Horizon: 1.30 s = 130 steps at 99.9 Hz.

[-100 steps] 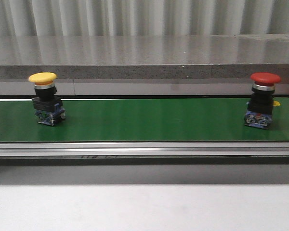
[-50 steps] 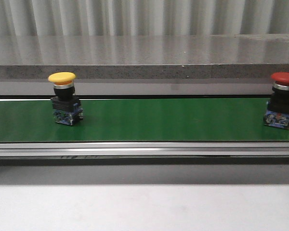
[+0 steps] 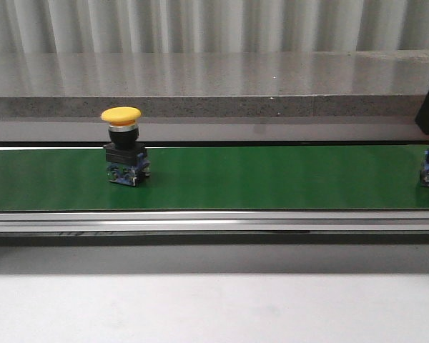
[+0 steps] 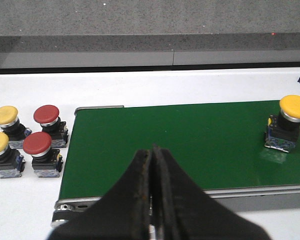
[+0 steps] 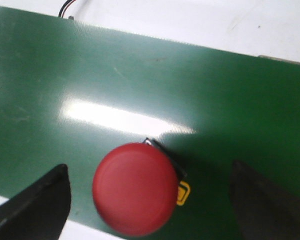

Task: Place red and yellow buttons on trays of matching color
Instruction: 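Lower the right gripper and grasp the red button on the belt, then move the red button into the red tray and open the right gripper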

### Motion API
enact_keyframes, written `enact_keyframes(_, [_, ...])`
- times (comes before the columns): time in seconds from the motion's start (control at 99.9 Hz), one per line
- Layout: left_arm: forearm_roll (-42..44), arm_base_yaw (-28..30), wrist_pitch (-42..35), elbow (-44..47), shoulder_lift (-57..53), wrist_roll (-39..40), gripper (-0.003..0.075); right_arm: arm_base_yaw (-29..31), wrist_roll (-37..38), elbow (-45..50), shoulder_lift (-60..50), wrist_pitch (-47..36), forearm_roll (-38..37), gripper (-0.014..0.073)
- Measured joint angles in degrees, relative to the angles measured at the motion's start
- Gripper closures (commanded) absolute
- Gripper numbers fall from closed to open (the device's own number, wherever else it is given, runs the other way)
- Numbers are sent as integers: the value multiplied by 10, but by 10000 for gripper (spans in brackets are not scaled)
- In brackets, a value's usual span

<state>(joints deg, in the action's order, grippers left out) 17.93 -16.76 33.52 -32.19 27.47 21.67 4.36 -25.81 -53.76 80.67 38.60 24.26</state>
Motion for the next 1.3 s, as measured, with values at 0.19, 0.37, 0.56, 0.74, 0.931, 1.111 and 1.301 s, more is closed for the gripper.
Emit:
enact_keyframes(0.19, [0,0,0,0,0,0,740,0,-1,0,30,-27,0,242])
enact_keyframes(0.37, [0,0,0,0,0,0,740,0,-2,-5,33,-25,0,429])
enact_keyframes(0.56, [0,0,0,0,0,0,740,3,-2,-47,34,8,0,429])
enact_keyframes(0.74, [0,0,0,0,0,0,740,43,-2,-102,39,10,0,429])
enact_keyframes(0.931, [0,0,0,0,0,0,740,114,-1,-183,98,10,-1,429])
enact_keyframes(1.111, [0,0,0,0,0,0,740,153,0,-279,194,7,-2,429])
enact_keyframes(1.301, [0,0,0,0,0,0,740,173,0,-361,285,7,-2,429])
